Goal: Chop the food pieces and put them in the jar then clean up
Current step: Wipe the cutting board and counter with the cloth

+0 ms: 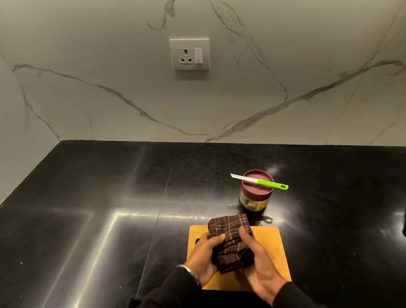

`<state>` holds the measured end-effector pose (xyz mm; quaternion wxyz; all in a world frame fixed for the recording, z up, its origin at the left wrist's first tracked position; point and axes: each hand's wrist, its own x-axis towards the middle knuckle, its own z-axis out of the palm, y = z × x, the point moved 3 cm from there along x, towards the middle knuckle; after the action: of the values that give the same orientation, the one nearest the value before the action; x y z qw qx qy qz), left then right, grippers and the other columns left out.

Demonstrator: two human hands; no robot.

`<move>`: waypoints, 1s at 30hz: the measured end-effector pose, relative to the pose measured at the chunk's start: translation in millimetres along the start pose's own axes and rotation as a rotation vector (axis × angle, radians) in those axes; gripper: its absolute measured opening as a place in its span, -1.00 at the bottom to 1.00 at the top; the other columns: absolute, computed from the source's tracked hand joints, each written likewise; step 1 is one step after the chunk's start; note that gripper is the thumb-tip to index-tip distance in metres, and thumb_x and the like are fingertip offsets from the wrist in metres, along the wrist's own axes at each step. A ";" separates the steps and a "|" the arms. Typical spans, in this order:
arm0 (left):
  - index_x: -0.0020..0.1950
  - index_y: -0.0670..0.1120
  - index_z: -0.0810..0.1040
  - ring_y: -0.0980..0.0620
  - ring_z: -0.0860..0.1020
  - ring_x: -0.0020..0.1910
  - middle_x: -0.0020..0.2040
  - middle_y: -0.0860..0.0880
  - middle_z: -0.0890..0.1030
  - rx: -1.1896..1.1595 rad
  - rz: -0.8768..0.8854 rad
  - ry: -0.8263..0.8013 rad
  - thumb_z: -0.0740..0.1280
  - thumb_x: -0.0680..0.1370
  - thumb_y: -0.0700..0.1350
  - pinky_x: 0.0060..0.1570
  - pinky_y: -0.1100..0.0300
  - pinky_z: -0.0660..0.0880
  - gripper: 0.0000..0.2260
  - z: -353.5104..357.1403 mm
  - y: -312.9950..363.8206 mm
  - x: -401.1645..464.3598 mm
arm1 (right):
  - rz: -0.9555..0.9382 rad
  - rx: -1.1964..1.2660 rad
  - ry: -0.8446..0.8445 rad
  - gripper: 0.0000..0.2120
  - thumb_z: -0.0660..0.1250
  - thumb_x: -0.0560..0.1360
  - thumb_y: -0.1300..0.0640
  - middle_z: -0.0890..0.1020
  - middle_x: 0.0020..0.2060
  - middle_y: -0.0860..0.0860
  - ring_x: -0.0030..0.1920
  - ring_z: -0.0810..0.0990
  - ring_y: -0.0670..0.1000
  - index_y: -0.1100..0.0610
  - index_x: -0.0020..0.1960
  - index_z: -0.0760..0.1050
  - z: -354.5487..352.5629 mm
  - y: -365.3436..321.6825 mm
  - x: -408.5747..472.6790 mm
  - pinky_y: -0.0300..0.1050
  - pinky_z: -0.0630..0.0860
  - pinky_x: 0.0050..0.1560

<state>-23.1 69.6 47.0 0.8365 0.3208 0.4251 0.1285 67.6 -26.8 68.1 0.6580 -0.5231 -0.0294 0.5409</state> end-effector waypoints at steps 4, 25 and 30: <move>0.32 -0.04 0.40 0.03 0.60 0.18 0.24 -0.11 0.59 0.392 0.191 -0.028 0.39 0.59 -0.18 0.14 0.14 0.58 -0.66 -7.5 4.6 -3.1 | -0.085 -0.183 0.167 -0.78 0.43 0.54 0.18 0.73 0.03 0.10 0.05 0.71 0.12 0.12 0.19 0.61 2.5 6.0 12.2 0.20 0.62 0.13; 0.54 -0.16 -0.47 0.06 -0.24 0.60 0.60 -0.07 -0.34 1.557 0.467 0.188 0.26 0.14 0.65 0.54 0.01 -0.37 0.42 -93.7 -23.8 -12.1 | -0.562 -1.860 -0.132 -0.41 0.21 0.57 0.24 0.29 0.56 -0.11 0.60 0.10 0.07 -0.12 0.56 0.29 46.8 15.3 69.2 0.04 0.01 0.59; 0.44 -0.07 -0.60 0.09 -0.19 0.60 0.60 -0.05 -0.37 1.483 0.491 0.185 0.39 0.13 0.57 0.54 0.09 -0.36 0.44 -94.3 -23.4 -13.9 | -0.599 -1.843 -0.316 -0.36 0.26 0.50 0.32 0.35 0.52 -0.15 0.60 0.11 0.01 -0.15 0.49 0.39 38.1 12.9 60.5 0.04 0.05 0.60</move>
<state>-107.7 85.3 -0.2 0.3130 0.8681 0.3849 0.0186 60.8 41.5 44.1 0.0905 -0.7242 -0.6593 0.1807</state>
